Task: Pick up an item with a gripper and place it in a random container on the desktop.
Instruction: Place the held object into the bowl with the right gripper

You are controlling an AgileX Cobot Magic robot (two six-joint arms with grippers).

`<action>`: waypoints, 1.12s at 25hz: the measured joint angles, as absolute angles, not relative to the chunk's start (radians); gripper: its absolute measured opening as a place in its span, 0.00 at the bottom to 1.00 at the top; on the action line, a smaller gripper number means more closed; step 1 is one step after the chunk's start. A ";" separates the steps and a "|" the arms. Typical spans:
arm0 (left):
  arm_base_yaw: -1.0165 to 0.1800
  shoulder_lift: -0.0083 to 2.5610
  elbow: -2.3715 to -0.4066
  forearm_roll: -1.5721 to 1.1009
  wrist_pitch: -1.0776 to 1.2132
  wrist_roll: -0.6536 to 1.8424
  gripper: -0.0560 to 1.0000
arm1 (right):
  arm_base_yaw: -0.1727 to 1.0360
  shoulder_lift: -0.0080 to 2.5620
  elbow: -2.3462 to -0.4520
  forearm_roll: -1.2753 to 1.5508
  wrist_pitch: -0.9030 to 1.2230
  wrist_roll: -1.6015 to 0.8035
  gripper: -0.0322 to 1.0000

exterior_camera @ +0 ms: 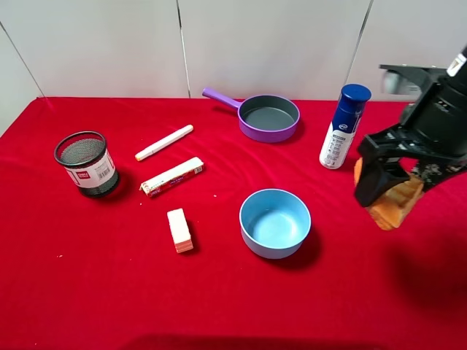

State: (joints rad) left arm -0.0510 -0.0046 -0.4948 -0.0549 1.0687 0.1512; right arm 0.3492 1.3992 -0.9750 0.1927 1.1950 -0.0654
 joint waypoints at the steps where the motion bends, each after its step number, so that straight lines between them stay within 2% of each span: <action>1: -0.051 -0.005 -0.495 -0.055 1.069 0.151 0.86 | 0.376 1.399 -0.981 0.185 1.195 -0.049 0.55; 7: -0.051 -0.005 -0.495 -0.055 1.069 0.151 0.86 | 0.492 1.400 -1.022 0.163 1.177 0.053 0.55; 18: -0.051 -0.005 -0.495 -0.055 1.069 0.151 0.86 | 0.592 1.543 -1.146 0.163 1.147 0.106 0.55; 28: -0.051 -0.005 -0.495 -0.055 1.069 0.151 0.86 | 0.633 1.649 -1.153 0.229 0.997 0.120 0.55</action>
State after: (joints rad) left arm -0.0510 -0.0046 -0.4948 -0.0549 1.0687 0.1512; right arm 0.6330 1.6486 -1.1528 0.2291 0.9967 0.1196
